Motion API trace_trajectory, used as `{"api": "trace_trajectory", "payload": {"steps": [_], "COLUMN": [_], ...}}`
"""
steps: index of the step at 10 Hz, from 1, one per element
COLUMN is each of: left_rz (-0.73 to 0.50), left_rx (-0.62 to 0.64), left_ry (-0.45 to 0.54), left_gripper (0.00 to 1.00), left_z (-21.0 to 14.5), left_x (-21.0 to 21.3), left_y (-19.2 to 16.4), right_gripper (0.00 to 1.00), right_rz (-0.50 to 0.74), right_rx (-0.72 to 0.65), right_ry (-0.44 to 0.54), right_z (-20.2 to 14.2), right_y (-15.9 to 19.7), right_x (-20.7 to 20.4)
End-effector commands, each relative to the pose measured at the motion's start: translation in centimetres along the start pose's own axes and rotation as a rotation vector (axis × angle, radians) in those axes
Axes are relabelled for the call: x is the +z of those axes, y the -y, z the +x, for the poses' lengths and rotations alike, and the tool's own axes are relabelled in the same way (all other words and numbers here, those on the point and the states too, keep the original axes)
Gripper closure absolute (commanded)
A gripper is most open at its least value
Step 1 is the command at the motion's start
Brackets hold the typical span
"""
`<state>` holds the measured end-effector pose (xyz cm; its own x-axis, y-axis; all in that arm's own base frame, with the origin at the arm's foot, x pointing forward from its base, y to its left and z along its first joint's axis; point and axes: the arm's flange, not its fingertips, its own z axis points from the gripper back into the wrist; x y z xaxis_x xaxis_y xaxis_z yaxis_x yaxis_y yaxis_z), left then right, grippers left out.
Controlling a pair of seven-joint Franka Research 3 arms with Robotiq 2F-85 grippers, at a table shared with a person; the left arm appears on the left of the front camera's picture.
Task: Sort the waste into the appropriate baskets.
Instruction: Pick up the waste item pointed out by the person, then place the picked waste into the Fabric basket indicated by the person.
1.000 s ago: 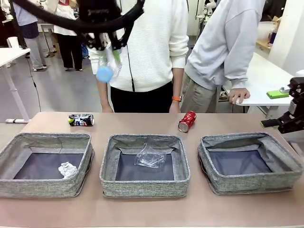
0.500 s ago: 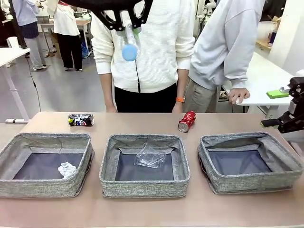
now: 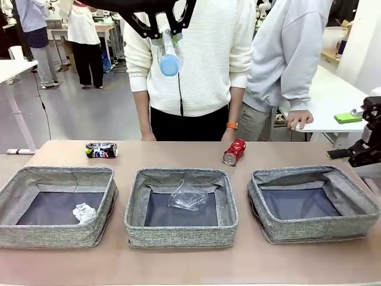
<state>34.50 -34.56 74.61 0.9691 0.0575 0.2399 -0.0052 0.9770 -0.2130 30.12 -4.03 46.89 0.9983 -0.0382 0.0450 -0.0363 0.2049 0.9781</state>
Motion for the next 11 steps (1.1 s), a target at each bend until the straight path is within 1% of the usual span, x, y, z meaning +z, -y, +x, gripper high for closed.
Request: {"api": "trace_trajectory", "payload": {"steps": [1,11], "left_rz": [0.006,0.006], "left_rx": [-0.016,-0.016], "left_ry": [-0.001,-0.001], "left_gripper": [0.78,0.78], "left_z": [0.02,0.02], "left_x": [0.26,0.26], "left_y": [-0.26,-0.26], "right_gripper": [0.00,0.00], "right_rz": [0.016,0.016], "right_rx": [-0.017,-0.017], "right_ry": [0.008,0.008], "right_z": [0.03,0.03], "right_y": [-0.50,-0.50], "right_x": [-0.12,-0.12]}}
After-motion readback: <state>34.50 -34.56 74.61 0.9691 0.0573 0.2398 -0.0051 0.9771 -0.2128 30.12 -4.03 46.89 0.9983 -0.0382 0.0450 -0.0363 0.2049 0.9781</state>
